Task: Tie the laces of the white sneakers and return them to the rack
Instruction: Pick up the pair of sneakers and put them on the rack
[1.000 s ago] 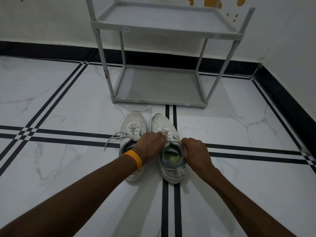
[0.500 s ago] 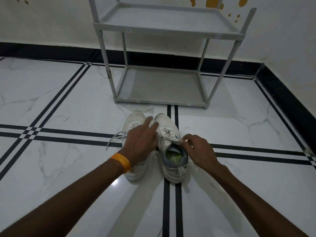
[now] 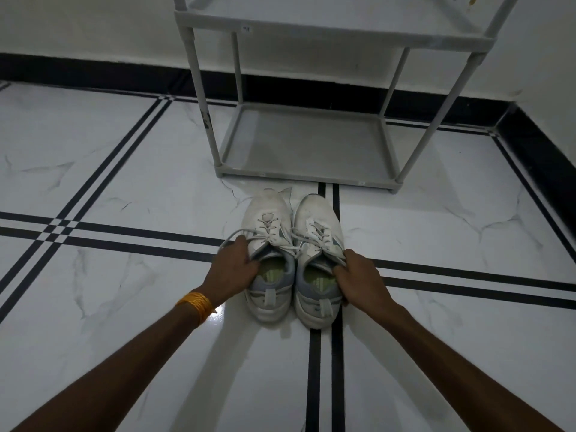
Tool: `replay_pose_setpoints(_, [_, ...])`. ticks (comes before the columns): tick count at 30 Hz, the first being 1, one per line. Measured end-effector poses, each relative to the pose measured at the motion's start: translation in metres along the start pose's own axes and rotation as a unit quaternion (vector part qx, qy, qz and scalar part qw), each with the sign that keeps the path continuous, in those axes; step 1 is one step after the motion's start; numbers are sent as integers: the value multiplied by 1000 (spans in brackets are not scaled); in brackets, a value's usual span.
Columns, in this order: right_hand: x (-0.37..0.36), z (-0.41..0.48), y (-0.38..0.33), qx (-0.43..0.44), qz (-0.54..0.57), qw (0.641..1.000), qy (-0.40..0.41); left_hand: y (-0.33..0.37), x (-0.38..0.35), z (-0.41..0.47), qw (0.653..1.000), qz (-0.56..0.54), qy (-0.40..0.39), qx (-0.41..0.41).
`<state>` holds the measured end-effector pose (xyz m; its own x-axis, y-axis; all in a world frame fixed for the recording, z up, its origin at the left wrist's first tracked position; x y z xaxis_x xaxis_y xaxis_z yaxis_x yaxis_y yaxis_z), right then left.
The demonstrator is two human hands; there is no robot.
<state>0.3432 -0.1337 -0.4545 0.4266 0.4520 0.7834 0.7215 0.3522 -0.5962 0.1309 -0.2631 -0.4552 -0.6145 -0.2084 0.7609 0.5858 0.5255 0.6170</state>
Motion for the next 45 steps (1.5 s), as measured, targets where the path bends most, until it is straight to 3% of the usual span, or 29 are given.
replay_pose_setpoints(5, [9, 8, -3, 42, -23, 998, 48, 20, 7, 5, 995, -27, 55, -75])
replay_pose_setpoints(12, [61, -14, -36, 73, 3, 996, 55, 63, 45, -13, 992, -66, 47, -101])
replay_pose_setpoints(25, [297, -66, -182, 46, 32, 997, 54, 252, 239, -70, 990, -108, 43, -78])
replay_pose_setpoints(36, [458, 25, -275, 42, 31, 996, 67, 386, 376, 16, 990, -103, 59, -71])
replay_pose_setpoints(42, [467, 108, -284, 37, 35, 997, 57, 396, 390, 94, 990, -103, 52, -76])
replay_pose_setpoints(45, [447, 157, -267, -7, 28, 999, 44, 376, 373, 144, 995, -84, 32, -52])
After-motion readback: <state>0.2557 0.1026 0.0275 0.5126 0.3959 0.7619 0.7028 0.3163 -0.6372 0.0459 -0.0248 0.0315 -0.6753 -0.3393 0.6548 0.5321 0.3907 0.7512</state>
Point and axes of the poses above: each hand's wrist, its own z-axis towards the middle knuckle, its own x-axis out of the back of the hand, y = z × x, the point moved 9 cm from there along z, towards the middle knuckle, and after that the axes turned 1 degree about -x, right-handed, at the moved point
